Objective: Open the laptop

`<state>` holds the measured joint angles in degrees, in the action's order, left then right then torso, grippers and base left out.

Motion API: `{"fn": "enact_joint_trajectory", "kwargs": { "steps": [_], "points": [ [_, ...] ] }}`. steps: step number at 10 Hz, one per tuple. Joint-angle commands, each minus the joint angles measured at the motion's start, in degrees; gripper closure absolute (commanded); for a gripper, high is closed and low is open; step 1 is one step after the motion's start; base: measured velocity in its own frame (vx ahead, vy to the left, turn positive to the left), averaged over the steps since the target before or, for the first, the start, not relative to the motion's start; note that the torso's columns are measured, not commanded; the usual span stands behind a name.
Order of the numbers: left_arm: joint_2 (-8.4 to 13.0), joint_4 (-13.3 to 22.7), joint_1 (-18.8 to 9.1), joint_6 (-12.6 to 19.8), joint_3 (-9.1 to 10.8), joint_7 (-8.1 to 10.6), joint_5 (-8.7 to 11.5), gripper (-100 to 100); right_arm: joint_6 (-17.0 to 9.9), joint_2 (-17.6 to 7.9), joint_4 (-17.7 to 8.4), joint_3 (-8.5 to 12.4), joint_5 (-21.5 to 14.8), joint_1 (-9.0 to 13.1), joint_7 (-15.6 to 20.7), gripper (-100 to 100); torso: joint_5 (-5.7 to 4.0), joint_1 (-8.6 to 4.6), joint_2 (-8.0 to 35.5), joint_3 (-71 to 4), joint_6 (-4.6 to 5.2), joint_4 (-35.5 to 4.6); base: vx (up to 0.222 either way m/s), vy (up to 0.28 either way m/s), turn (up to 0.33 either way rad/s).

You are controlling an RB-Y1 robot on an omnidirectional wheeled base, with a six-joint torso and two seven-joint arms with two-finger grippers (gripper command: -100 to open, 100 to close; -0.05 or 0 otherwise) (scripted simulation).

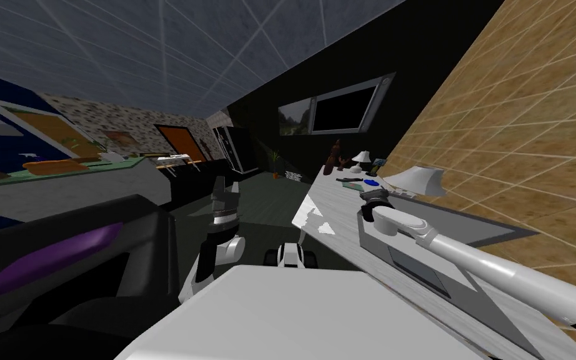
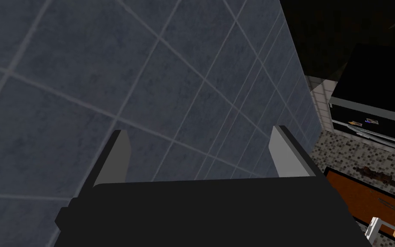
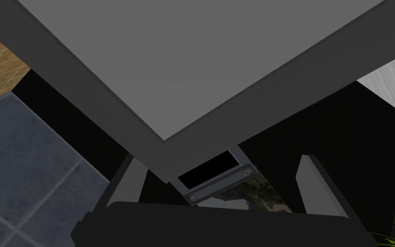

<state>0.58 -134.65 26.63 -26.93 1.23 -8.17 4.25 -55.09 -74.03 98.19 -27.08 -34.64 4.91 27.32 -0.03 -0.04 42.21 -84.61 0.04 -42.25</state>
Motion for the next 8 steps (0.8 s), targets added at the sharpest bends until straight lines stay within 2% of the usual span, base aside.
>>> {"fn": "enact_joint_trajectory", "kwargs": {
  "steps": [1,2,3,4,5,6,7,8],
  "points": [
    [0.0,0.0,0.0,0.0,0.0,0.0,0.0,0,-4.29,-3.61,3.94,-1.4,2.23,-3.25,-2.96,-100,0.03,0.08,0.01,0.01,-0.02,-0.01,-0.003,-0.045,0.325],
    [0.0,0.0,-0.01,0.0,-0.01,0.0,0.0,0,-5.91,-5.46,5.69,-1.4,2.23,-5.32,-3.55,-100,-0.02,0.01,0.0,0.0,-0.2,0.03,-0.013,-0.06,0.367],
    [0.0,0.0,-0.01,0.0,0.0,0.0,0.0,0,-7.31,-6.81,6.67,-1.4,2.23,-5.93,-3.55,-100,-0.07,-0.06,-0.08,-0.04,-0.19,0.07,-0.016,-0.029,0.094],
    [0.0,0.0,0.0,0.0,0.0,0.0,0.0,0,-8.79,-6.81,8.09,-1.4,2.23,-5.93,-3.55,-100,-0.02,0.01,-0.07,-0.04,-0.04,0.03,-0.006,-0.005,-0.037],
    [0.0,0.0,0.0,0.0,0.0,0.0,0.0,0,-10.48,-9.43,10.0,-2.69,4.54,-8.8,-6.63,-100,0.04,0.11,-0.02,-0.01,-0.03,0.0,-0.015,-0.038,0.331],
    [0.0,0.0,-0.01,0.0,-0.01,0.0,0.0,0,-12.24,-11.24,11.64,-2.69,4.54,-10.38,-6.79,-100,-0.07,0.03,-0.04,-0.01,-0.29,0.08,-0.03,-0.066,0.393],
    [0.0,0.0,-0.01,0.0,0.0,0.0,0.0,0,-13.76,-12.71,13.13,-2.69,4.54,-11.12,-6.79,-100,-0.09,-0.11,-0.1,-0.05,-0.18,0.08,-0.018,-0.039,0.082],
    [0.0,0.0,0.01,0.0,0.0,0.0,0.0,0,-15.19,-12.71,14.53,-2.69,4.54,-11.12,-6.79,-100,-0.03,-0.02,-0.09,-0.05,-0.02,0.03,0.01,0.001,-0.044]
  ]
}}
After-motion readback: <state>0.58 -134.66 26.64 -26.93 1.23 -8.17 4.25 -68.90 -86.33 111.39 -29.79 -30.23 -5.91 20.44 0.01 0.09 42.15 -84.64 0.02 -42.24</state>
